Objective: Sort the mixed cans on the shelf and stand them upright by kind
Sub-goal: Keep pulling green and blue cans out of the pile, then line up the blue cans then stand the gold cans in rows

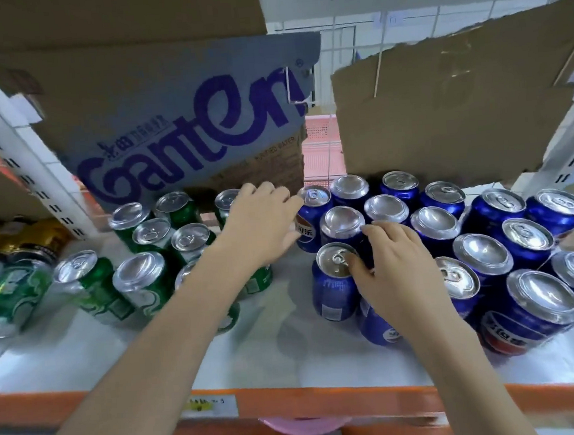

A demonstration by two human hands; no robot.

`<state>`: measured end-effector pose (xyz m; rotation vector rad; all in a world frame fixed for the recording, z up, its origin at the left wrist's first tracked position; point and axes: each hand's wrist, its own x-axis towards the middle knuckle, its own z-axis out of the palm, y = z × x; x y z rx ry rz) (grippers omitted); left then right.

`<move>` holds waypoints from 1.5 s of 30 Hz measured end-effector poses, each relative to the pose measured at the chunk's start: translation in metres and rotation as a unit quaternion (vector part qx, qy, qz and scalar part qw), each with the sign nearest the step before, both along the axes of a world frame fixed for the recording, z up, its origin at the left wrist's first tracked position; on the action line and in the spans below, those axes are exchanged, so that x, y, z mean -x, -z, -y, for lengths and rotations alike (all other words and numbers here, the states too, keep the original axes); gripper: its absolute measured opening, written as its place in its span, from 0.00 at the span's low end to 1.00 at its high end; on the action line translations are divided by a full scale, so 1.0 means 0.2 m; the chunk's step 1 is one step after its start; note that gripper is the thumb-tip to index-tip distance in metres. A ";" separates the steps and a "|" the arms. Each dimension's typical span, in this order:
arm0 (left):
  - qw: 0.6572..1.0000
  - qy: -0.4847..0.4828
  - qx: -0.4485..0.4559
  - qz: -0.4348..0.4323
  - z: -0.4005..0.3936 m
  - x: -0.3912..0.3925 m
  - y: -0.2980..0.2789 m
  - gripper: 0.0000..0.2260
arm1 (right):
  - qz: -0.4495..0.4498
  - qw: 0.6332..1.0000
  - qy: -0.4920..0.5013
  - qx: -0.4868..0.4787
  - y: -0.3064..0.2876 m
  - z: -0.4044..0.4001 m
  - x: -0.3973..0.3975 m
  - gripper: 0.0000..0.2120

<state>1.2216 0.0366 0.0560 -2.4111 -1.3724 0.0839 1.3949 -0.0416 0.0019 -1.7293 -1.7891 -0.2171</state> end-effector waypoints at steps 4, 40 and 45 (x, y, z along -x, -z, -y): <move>0.992 -0.055 -0.054 0.103 0.25 0.28 0.05 0.18 | 0.013 0.999 -0.024 -0.041 -0.03 0.05 0.22 0.12; 0.880 -0.372 0.022 0.294 1.31 3.25 0.53 0.14 | 0.010 0.976 -0.217 0.011 0.23 0.31 2.89 0.17; 0.889 -0.373 0.007 0.266 1.10 3.55 0.48 0.14 | -0.030 0.980 -0.196 -0.019 0.15 0.00 3.11 0.16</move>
